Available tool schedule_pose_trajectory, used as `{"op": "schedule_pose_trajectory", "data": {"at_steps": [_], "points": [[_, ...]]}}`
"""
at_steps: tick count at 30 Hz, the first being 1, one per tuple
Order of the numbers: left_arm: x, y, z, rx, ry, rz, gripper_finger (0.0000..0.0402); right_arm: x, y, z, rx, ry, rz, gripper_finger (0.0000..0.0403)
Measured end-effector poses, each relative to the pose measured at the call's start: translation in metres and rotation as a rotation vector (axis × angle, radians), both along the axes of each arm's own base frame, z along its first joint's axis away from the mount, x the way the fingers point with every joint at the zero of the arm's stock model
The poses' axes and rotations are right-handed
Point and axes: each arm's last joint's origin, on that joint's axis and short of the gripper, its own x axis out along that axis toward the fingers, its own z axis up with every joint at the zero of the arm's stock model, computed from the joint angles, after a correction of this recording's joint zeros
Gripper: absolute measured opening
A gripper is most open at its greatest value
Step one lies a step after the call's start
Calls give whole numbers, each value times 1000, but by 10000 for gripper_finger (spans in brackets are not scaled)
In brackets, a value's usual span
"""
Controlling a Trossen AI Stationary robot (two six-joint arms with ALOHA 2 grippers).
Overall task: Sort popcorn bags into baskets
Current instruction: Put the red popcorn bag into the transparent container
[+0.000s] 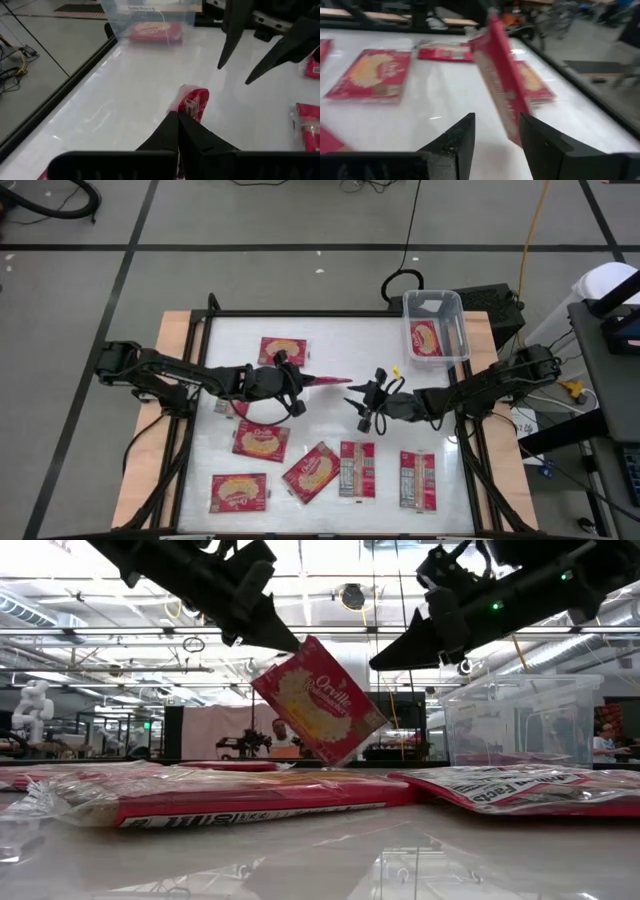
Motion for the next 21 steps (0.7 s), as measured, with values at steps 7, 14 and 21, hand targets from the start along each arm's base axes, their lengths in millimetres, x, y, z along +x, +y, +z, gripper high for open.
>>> {"op": "schedule_pose_trajectory", "data": {"at_steps": [7, 14, 21], "points": [[4, 0, 8, -15, -96, 4, 2, 1, -9, 0, 58, -21, -51, 159], [6, -1, 13, -40, -167, 11, 1, 1, -9, 0, 118, -46, -73, 160], [22, -2, -2, -88, -249, 66, 1, 3, -15, 1, 428, -184, -158, 160]]}}
